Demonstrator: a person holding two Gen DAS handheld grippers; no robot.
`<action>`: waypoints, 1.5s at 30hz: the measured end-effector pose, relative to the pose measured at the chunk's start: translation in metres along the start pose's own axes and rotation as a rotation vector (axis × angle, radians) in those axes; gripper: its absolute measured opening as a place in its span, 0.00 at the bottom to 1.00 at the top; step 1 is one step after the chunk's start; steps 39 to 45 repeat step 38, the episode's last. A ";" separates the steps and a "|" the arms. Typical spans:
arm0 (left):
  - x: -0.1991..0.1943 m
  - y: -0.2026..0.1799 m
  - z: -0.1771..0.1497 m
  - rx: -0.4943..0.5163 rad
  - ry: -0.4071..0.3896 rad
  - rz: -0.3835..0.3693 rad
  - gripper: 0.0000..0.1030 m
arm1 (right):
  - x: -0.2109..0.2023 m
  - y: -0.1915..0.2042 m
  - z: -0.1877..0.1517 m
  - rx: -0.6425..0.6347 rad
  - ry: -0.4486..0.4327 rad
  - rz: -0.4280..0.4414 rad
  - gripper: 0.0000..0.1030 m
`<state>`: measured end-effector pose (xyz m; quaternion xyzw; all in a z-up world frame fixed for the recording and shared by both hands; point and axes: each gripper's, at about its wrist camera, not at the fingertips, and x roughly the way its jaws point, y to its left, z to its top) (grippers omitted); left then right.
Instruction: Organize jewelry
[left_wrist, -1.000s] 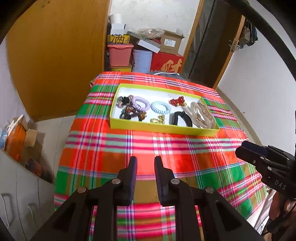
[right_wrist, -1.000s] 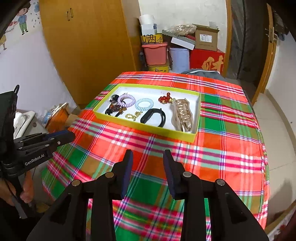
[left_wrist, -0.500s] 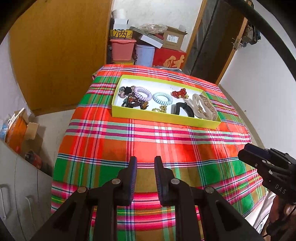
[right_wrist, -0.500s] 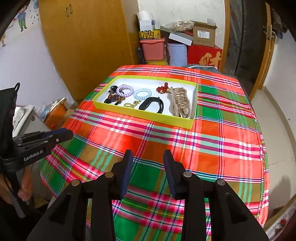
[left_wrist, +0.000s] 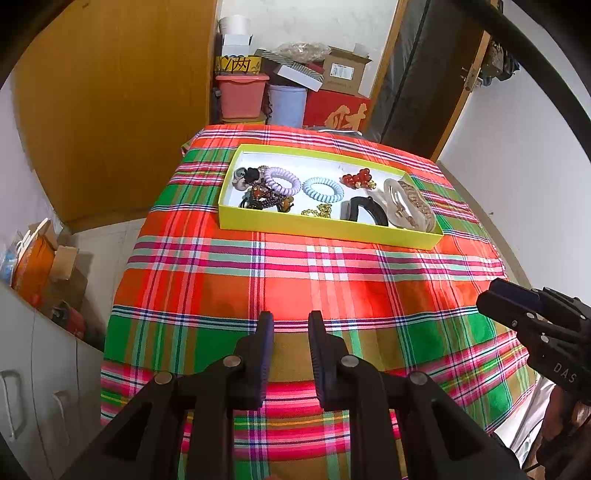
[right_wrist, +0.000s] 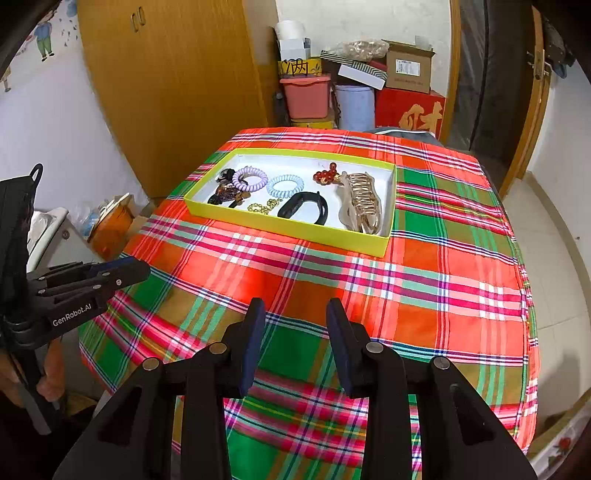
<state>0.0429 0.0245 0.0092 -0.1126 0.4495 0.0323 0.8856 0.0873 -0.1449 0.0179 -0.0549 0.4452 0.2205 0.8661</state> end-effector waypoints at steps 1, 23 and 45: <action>0.000 0.000 0.000 0.000 0.000 -0.001 0.18 | 0.000 0.000 0.000 0.001 0.001 0.000 0.34; 0.001 -0.008 -0.001 0.028 -0.005 0.021 0.18 | 0.000 -0.001 0.000 -0.001 0.003 -0.002 0.34; 0.006 -0.010 -0.001 0.037 -0.005 0.041 0.18 | 0.000 -0.002 0.001 0.000 0.002 -0.003 0.34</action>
